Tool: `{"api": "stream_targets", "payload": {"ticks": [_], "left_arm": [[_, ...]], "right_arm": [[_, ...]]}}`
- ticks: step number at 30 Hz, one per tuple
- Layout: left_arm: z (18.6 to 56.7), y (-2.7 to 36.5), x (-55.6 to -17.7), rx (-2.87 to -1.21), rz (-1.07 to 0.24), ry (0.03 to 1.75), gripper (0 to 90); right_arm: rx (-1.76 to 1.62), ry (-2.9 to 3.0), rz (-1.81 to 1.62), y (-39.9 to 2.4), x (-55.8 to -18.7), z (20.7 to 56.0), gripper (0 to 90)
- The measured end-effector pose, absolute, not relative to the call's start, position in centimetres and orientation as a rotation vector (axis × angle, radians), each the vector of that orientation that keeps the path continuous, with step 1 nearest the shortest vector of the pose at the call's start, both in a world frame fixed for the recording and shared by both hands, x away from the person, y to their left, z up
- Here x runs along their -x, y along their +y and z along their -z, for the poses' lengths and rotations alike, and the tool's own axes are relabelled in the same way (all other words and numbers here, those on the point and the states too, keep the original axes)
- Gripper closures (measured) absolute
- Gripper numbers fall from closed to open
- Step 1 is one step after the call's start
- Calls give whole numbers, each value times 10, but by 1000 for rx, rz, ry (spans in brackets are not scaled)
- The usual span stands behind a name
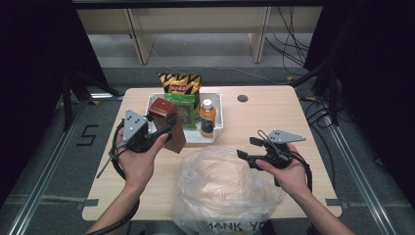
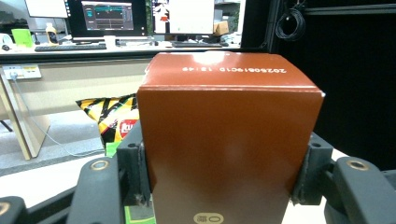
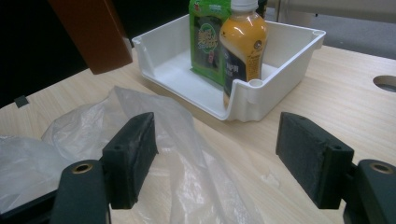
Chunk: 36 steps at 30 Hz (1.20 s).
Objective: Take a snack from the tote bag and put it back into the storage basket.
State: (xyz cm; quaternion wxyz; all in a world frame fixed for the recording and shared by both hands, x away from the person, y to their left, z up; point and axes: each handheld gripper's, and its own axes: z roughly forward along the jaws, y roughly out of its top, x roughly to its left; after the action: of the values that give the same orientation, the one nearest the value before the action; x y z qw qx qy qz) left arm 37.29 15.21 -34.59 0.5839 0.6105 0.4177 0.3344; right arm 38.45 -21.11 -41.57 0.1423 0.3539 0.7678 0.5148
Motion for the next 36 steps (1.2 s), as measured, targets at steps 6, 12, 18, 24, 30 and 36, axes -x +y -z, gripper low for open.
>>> {"api": "stream_targets", "payload": {"ticks": [6,12,18,24,30,36], "left_arm": [[348,154,-381,-1416,-798,996,373],[352,155,-388,-1419,-813,1010,374],[354,154,-393,-1414,-819,1022,373],[355,154,-397,-1414,-824,1032,373],[359,155,-401,-1419,-828,1047,373],[362,157,-405,-1420,-831,1059,373]], "right_arm": [[-994,2217,-1498,-212,-386,416,294],[-1018,2201,-1502,-211,-384,415,293],[-971,2211,-1489,-213,-386,415,293],[-982,2206,-1492,-212,-386,416,292],[-1018,2223,-1497,-209,-383,418,292],[-980,2222,-1490,-210,-385,418,292]]}}
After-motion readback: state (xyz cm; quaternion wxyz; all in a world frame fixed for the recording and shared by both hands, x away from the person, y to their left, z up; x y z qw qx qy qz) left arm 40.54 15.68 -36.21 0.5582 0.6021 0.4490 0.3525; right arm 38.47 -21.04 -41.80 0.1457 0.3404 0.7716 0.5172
